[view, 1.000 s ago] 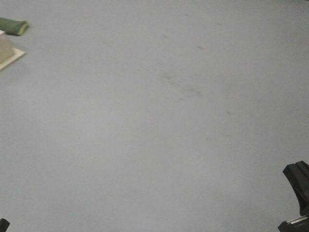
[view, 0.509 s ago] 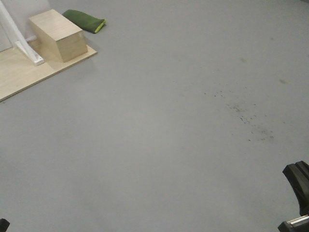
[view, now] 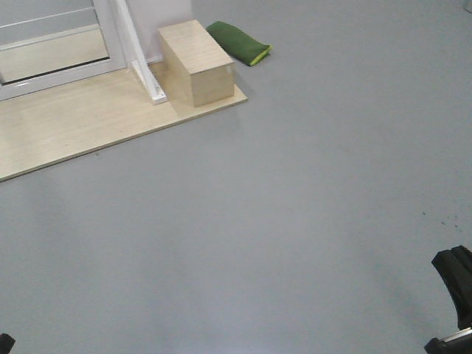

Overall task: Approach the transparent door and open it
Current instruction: 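Drive the base up to the glass sliding door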

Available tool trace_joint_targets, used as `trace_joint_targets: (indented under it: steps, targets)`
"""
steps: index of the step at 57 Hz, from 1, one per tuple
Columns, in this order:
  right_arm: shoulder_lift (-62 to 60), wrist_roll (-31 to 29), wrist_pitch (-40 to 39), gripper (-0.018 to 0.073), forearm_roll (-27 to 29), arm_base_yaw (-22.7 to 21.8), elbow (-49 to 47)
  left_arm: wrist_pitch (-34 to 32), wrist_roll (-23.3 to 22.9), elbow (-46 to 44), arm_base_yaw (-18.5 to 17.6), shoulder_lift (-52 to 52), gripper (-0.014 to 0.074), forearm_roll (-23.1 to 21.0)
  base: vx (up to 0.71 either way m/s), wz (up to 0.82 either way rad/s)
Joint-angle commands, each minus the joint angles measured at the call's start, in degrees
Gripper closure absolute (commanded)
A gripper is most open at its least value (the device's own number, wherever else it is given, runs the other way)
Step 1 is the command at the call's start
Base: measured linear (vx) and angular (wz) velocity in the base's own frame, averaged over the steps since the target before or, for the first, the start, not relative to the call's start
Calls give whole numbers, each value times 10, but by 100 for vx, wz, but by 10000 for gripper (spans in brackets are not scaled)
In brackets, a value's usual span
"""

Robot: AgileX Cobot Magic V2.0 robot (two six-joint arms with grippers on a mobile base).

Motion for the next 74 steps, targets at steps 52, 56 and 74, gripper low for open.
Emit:
trace_joint_targets:
  steps: [52, 56, 74]
  targets:
    - [-9, -4, -47, 559, 0, -3, 3, -47, -3, 7, -4, -9, 603, -2, 52, 44]
    - [-9, -4, -47, 559, 0, -3, 3, -47, -3, 7, -4, -9, 603, -2, 55, 9]
    - [-9, -4, -47, 559, 0, -3, 3, -47, -3, 7, -4, -9, 603, -2, 53, 15]
